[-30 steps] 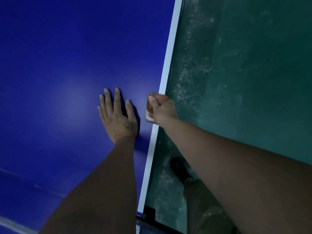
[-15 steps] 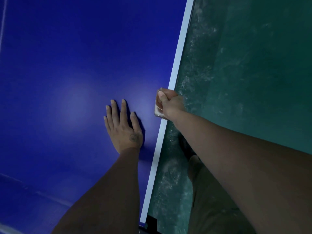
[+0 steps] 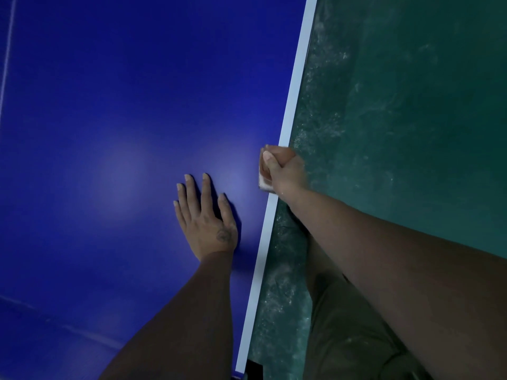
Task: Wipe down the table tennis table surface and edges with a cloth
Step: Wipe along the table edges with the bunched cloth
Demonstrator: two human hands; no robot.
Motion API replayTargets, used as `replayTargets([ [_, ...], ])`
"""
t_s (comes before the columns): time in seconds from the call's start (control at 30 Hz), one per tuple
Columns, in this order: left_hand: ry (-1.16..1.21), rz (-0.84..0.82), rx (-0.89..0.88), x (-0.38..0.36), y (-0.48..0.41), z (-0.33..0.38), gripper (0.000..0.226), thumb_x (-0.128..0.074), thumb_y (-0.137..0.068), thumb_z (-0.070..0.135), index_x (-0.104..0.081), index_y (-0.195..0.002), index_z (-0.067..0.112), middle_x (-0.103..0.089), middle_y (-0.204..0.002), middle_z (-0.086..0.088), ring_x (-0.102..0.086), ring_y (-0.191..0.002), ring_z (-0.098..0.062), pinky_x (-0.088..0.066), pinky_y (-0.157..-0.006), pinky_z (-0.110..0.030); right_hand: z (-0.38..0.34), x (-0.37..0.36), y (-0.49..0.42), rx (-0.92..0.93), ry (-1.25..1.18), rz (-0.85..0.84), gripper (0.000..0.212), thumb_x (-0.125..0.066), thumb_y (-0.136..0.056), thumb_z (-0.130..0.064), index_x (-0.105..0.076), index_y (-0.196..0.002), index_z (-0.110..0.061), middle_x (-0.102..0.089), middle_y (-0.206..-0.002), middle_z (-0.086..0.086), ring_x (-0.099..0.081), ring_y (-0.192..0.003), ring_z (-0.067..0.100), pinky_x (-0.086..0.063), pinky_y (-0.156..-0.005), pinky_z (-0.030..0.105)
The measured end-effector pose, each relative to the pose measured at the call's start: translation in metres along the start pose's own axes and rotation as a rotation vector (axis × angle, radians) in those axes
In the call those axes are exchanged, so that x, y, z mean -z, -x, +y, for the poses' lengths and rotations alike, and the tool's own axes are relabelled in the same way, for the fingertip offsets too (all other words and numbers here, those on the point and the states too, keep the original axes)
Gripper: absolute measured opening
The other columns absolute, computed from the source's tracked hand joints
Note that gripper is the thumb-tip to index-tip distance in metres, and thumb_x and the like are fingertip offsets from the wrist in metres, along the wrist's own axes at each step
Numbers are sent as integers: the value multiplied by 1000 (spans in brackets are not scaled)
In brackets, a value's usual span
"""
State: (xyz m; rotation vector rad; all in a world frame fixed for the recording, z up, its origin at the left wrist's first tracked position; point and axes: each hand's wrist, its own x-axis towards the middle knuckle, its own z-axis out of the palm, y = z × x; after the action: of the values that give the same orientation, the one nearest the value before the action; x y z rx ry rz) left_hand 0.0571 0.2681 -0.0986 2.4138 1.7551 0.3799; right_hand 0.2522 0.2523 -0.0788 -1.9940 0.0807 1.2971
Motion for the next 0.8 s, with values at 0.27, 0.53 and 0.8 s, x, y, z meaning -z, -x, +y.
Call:
replayTargets([
  [0.27,13,1,0,-1,0,0,54,-48,-114,39,-48,-165,22,-32,-178,-8,-23,-167,-29,-19,-135,-55,32,-12,18,-23,4,13,65,-61,-105,-54,-35,-150,-15,-62,-102,-6,-62,-53,-8,-35,-45,2],
  [0.53,5,-15,4,0,-1,-1,55,-48,-114,39,-47,-166,22,-31,-178,-8,-23,-167,-29,-18,-135,-55,-40,7,-26,-20,-157,43,71,-69,-101,-54,-41,-151,-12,-64,-131,5,-66,-107,21,-49,-97,30],
  [0.8,-2,-11,-10,-4,-1,-4,55,-47,-114,39,-45,-167,24,-30,-179,-7,-22,-168,-27,-20,-135,-55,10,-9,14,69,-62,175,87,-73,-98,-49,-30,-167,-17,-45,-159,7,-51,-143,30,-50,-111,42],
])
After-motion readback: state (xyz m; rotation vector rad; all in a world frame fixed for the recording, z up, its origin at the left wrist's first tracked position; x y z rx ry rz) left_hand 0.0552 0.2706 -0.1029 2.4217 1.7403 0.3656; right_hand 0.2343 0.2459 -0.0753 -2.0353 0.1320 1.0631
